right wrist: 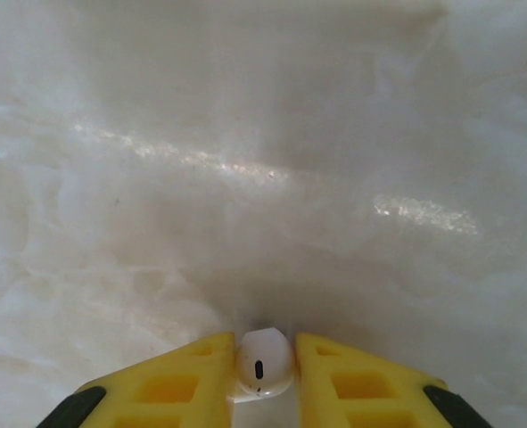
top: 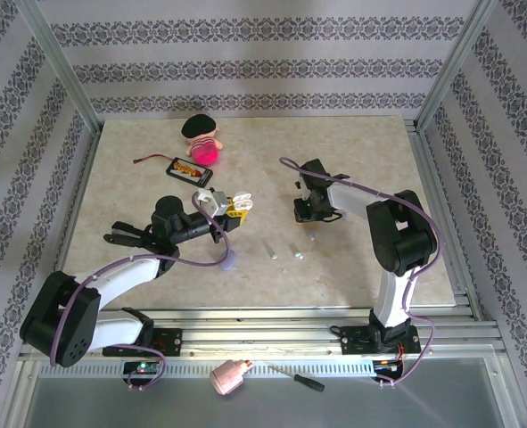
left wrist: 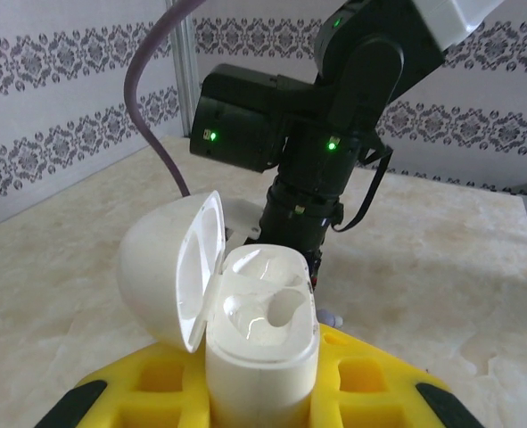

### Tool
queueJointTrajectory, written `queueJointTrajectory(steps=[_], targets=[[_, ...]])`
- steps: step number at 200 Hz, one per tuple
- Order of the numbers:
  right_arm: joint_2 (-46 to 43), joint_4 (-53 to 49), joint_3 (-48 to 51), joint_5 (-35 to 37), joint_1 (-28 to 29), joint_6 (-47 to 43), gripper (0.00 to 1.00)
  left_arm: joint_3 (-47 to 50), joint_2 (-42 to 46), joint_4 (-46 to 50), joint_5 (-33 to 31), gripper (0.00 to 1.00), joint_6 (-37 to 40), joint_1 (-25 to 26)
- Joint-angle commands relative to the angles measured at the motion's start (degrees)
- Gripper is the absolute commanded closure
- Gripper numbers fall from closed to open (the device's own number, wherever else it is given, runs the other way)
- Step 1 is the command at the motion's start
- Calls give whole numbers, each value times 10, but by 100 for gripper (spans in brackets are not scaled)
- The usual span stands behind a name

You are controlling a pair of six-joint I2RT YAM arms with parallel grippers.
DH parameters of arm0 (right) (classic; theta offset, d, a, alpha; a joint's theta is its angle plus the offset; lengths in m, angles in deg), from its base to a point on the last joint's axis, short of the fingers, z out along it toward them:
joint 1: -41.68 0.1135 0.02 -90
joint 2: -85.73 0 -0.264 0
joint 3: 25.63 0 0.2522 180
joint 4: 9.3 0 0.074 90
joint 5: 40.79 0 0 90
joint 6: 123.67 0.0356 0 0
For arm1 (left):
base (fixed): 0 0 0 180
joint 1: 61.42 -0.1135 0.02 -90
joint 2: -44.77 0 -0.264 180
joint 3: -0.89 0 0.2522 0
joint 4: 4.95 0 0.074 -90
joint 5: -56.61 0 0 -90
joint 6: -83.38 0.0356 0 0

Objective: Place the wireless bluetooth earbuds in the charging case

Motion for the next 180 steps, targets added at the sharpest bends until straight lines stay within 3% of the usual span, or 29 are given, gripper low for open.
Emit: queueJointTrajectory(steps=[1, 24, 43, 61, 109, 137, 180], targets=[[-13, -43, -17, 34, 6, -7, 72, 3, 0, -32, -9, 100, 16, 9], [-38, -47, -24, 51, 17, 47, 64, 11, 4, -35, -23, 100, 27, 9], [-63, -44, -12, 78, 29, 110, 50, 19, 5, -40, -32, 100, 44, 9], [-83, -44, 2, 101, 37, 182, 46, 30, 5, -55, -44, 100, 56, 9], [-81, -95, -15, 54, 29, 337, 45, 44, 9, -67, -46, 100, 68, 9], [-27, -191, -85, 57, 22, 337, 43, 43, 16, -67, -38, 100, 56, 10], [6, -185, -108, 40, 15, 336, 46, 42, 23, -62, -40, 100, 54, 15]])
